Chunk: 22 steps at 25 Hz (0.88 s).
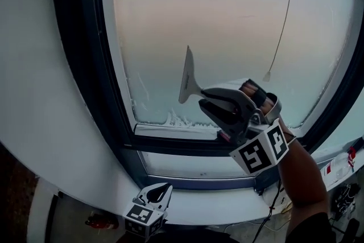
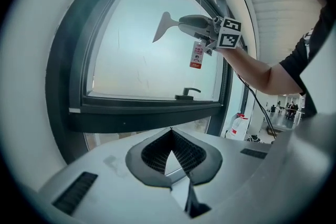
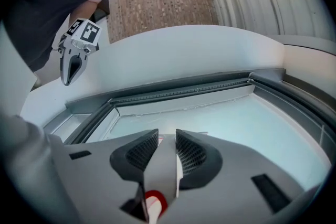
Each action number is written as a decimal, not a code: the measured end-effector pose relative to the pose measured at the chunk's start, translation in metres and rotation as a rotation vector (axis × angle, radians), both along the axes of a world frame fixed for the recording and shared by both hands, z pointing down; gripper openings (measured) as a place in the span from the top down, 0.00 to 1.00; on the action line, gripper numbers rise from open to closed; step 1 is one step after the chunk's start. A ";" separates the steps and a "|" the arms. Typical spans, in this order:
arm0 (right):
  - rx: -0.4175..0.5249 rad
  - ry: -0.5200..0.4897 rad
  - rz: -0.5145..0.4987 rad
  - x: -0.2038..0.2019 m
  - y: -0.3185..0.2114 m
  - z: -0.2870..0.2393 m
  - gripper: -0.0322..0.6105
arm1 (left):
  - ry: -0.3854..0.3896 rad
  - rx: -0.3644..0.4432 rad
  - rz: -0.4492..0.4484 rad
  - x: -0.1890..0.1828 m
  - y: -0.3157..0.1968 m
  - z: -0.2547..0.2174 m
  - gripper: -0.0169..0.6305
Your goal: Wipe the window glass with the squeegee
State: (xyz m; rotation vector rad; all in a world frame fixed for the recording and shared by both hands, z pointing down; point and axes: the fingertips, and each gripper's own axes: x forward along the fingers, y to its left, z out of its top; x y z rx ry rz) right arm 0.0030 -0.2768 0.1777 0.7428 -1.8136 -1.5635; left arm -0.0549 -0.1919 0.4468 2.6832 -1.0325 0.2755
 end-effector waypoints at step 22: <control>0.042 0.123 -0.117 -0.154 -0.076 -0.063 0.81 | 0.028 0.040 -0.123 -0.082 -0.012 -0.019 0.97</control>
